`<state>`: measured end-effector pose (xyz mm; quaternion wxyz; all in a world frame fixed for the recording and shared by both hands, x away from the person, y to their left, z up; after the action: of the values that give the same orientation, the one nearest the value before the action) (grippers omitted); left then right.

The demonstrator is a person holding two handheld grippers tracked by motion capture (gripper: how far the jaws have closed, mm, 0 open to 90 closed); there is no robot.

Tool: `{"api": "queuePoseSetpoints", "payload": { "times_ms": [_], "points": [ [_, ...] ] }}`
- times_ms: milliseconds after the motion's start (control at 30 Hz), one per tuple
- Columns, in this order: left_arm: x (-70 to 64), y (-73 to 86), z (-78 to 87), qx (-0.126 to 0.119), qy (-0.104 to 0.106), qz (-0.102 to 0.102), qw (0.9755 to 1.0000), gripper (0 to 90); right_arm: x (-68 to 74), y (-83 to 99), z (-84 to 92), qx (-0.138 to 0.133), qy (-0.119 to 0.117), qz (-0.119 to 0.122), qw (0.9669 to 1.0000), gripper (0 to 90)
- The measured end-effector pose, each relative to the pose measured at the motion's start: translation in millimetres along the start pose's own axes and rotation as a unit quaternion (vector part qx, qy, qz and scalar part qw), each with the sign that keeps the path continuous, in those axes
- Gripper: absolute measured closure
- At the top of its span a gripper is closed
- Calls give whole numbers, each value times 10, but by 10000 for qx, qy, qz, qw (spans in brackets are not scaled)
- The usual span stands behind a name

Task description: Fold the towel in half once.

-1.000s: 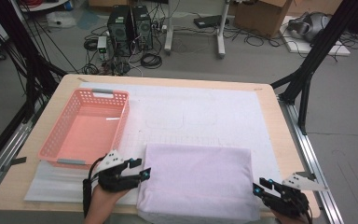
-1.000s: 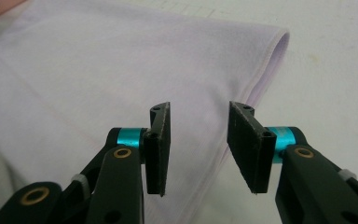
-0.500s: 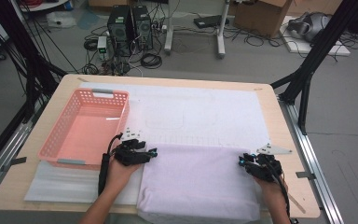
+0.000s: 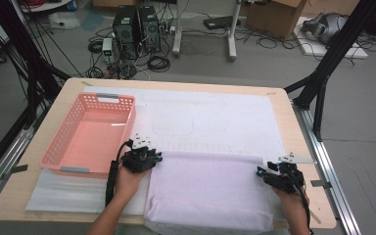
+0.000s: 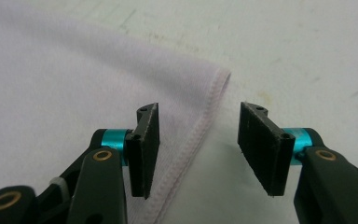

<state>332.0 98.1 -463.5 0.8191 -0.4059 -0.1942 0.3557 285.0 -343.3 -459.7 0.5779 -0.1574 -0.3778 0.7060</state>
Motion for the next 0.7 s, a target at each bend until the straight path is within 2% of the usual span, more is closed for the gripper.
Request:
{"api": "queuePoseSetpoints", "payload": {
  "times_ms": [33, 67, 100, 200, 233, 267, 300, 333, 367, 400, 433, 467, 500, 567, 600, 700],
  "points": [
    [-24, -2, 1, -2, -76, -132, 9999, 814, 15, 5, -13, 32, -34, 52, 10000, 481],
    [-33, -2, 1, -6, -64, -156, 9999, 819, 31, 6, -15, 34, -69, 81, 9999, 500],
    [-27, 1, 5, -8, -33, -113, 9999, 820, 46, 4, -19, 61, -134, 119, 9998, 520],
    [-28, 8, 11, -28, 17, -10, 10000, 832, 81, 3, -31, 100, -107, 198, 9997, 555],
    [-31, 9, 16, -15, 23, -14, 10000, 839, 80, 6, -34, 101, -125, 161, 9997, 590],
    [-31, 9, 17, -15, 28, -17, 10000, 844, 80, 6, -34, 82, -127, 111, 9998, 669],
    [-29, 8, 16, -40, 30, 9, 10000, 846, 74, 4, -31, 113, -196, 76, 9997, 786],
    [-24, 7, 19, -64, 40, 45, 10000, 847, 72, 0, -38, 183, -443, -27, 9988, 837],
    [-18, 3, 24, -113, 34, 74, 9999, 850, 82, -6, -37, 213, -408, -68, 9989, 846],
    [-2, -9, 38, -195, -4, 108, 9998, 851, 89, -22, -38, 250, -380, 40, 9990, 852],
    [15, -33, 53, -340, -6, 235, 9991, 852, 97, -44, -37, 307, -382, 101, 9987, 854],
    [33, -71, 65, -429, -12, 304, 9986, 854, 93, -64, -39, 259, -382, 189, 9988, 856],
    [54, -113, 74, -492, -35, 278, 9984, 856, 80, -84, -45, 148, -412, 180, 9989, 857],
    [116, -228, 67, -425, -100, 155, 9989, 857, 40, -136, -71, -99, -454, 64, 9989, 858],
    [163, -293, 67, -467, -130, 165, 9987, 856, 20, -174, -89, -192, -404, 98, 9990, 858],
    [306, -504, 42, -592, -219, 322, 9975, 856, -42, -345, -131, -422, -294, 125, 9986, 858]
  ]
}}
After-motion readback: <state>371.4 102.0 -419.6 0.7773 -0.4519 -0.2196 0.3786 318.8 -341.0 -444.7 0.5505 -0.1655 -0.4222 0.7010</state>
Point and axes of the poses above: each handheld gripper's, and its own axes: z roughly backward along the jaws, y roughly out of its underside, x roughly to its left, the point moved 2 cm from there along -z, roughly forward along the jaws, and after that the axes turned 11 degrees about -z, right-handed, at the moved point
